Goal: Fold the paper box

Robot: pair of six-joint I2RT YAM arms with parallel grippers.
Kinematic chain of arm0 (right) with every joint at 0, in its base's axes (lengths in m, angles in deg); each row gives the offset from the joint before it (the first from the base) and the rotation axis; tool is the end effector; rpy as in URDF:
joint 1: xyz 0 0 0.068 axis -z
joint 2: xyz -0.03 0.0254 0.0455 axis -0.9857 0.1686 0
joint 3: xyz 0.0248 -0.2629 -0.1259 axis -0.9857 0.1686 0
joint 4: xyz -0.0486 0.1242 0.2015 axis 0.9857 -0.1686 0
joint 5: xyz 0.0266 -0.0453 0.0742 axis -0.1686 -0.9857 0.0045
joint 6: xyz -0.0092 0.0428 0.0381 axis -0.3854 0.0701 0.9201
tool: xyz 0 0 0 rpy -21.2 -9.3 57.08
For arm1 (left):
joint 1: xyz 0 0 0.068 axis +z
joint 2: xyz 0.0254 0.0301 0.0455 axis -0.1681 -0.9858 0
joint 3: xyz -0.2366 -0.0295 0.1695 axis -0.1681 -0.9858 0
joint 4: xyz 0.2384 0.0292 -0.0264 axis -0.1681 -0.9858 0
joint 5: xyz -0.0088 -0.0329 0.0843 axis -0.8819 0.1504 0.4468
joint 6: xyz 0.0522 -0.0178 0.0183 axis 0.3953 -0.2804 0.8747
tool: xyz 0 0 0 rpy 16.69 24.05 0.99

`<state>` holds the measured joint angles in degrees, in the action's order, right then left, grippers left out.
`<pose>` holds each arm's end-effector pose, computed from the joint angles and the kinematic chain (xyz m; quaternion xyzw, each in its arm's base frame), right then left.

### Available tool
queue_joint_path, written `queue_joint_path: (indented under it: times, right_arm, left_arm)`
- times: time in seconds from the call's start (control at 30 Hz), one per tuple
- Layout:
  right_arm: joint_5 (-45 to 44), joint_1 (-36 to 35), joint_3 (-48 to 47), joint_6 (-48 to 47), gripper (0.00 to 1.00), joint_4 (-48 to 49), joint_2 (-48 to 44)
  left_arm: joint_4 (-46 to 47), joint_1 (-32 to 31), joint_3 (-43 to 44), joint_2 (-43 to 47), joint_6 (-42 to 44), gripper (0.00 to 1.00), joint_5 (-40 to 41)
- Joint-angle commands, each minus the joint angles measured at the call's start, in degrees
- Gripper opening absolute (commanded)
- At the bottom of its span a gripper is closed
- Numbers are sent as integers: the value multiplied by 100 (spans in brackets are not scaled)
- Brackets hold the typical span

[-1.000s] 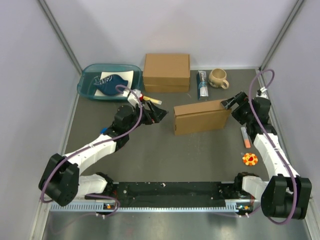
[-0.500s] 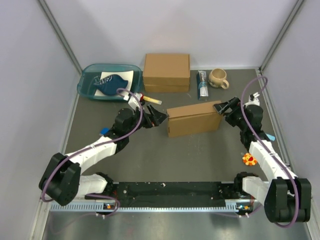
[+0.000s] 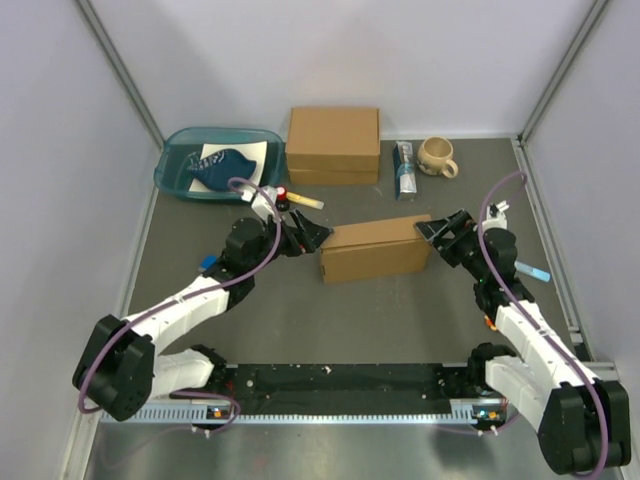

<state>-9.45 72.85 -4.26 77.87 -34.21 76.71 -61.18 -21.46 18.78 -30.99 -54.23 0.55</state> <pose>0.1722 0.0324 0.2513 0.2429 0.7631 0.3793 0.4634 0.2045 -0.1333 0.2820 -0.0227 0.7641 -0.4525 0.4592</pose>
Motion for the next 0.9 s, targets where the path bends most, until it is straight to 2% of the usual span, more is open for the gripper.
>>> queue_joint_path:
  times: [0.0,0.17,0.43,0.53,0.67,0.8,0.87]
  right_arm:
    - [2,-91,265,-188,82,-589,118]
    - [28,-91,310,-224,82,-457,206]
    - [63,-91,266,-241,81,-378,311]
    - [54,-100,274,-250,81,-387,329]
    - [54,-100,327,-250,81,-352,364]
    - [55,-99,327,-267,80,-352,390]
    - [54,-100,318,-294,80,-369,390]
  left_arm:
    - [217,125,-218,290,-37,90,-143]
    - [885,327,-701,335,-292,83,-617]
    - [1790,494,-799,-140,-688,70,-1154]
    - [1975,503,-807,-386,-793,63,-1426]
    - [2930,512,-1053,-877,-1022,52,-1760]
    - [3530,530,-1281,-1265,-1285,35,-1927]
    - [3672,538,-1352,-1457,-1356,33,-2033]
